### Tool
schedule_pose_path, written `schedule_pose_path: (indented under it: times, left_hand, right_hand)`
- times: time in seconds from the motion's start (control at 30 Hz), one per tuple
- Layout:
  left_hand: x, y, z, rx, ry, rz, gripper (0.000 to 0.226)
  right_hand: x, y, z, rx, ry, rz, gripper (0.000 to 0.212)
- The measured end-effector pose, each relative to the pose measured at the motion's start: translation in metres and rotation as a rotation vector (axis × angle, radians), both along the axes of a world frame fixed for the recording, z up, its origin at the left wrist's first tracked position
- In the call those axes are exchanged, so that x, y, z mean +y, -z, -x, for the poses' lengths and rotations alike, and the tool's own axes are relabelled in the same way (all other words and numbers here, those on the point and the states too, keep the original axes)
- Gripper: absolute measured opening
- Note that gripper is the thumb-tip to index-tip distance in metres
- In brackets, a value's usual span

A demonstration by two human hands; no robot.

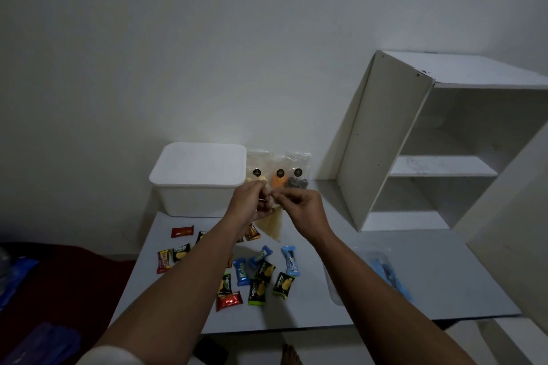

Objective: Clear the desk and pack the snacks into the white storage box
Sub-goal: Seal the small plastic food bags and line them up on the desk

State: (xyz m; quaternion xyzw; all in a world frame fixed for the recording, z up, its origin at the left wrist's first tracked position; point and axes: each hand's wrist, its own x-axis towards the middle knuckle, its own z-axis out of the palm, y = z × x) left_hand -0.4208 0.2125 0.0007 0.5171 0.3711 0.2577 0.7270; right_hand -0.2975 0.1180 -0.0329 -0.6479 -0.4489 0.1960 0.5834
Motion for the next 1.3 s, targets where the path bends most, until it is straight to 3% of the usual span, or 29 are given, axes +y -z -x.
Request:
schedule_pose_path:
  times: [0.17, 0.33, 0.6, 0.7, 0.87, 1.1, 1.2, 1.3]
  left_hand:
    - [0.000, -0.001, 0.001, -0.002, 0.038, -0.014, 0.024]
    - [0.003, 0.004, 0.005, 0.007, 0.124, -0.189, 0.036]
    - [0.005, -0.001, 0.007, 0.085, 0.189, -0.433, 0.032]
    - [0.006, -0.002, 0.007, 0.104, 0.189, -0.478, 0.032]
    - [0.013, -0.003, 0.003, 0.174, 0.117, -0.528, 0.028]
    - [0.018, -0.013, 0.005, 0.209, 0.246, -0.745, 0.033]
    - [0.020, -0.019, 0.001, 0.230, 0.177, -0.790, 0.035]
    - [0.020, -0.026, -0.002, 0.247, 0.169, -0.824, 0.033]
  right_hand:
    - [-0.005, -0.003, 0.006, 0.028, -0.033, -0.039, 0.016]
    - [-0.006, -0.017, 0.013, 0.126, -0.018, -0.043, 0.020]
    - [0.002, -0.031, 0.007, 0.379, -0.077, 0.050, 0.015]
    - [0.005, -0.033, 0.002, 0.340, -0.068, 0.090, 0.012]
    - [0.010, -0.030, 0.008, 0.104, -0.031, 0.054, 0.013]
    - [0.010, -0.040, 0.004, 0.149, 0.022, 0.031, 0.011]
    - [0.012, -0.042, 0.005, 0.047, 0.004, 0.033, 0.009]
    - [0.011, -0.046, 0.008, 0.093, 0.002, 0.041, 0.009]
